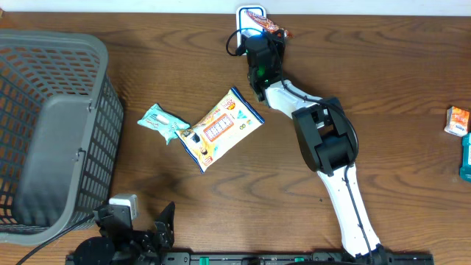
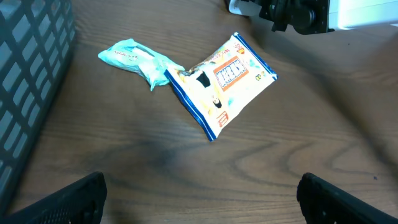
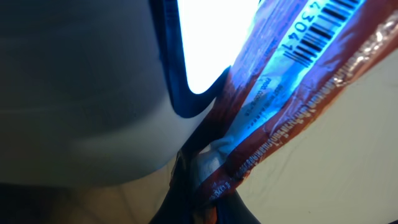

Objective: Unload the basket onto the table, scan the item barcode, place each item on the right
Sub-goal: 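Hold the wafer bar in front of the white scanner face, then carry the wafer bar right and drop it at the right edge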

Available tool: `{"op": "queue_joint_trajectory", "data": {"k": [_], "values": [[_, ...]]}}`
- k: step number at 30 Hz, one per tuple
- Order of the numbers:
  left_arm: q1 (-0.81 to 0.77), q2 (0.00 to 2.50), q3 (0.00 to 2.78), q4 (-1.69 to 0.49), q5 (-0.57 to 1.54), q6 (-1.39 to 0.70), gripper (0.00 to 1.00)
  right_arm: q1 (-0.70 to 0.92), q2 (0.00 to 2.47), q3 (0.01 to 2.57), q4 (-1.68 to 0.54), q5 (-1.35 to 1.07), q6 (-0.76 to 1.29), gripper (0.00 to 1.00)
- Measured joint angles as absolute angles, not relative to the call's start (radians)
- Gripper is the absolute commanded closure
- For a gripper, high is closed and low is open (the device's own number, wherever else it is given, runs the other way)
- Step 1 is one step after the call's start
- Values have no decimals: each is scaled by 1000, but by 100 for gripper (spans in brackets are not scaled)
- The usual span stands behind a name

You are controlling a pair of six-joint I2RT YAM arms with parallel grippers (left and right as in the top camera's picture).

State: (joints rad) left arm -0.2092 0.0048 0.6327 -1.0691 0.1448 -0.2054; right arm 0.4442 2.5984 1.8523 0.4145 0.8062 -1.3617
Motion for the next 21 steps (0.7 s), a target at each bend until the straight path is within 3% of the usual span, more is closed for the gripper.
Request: {"op": "queue_joint_trajectory", "data": {"k": [12, 21], "values": [[-209, 5, 633, -1069, 145, -205, 2, 416, 2387, 1851, 17, 805, -1103, 99], [-209, 5, 633, -1069, 145, -206, 2, 212, 2110, 1858, -277, 761, -791, 99]]}}
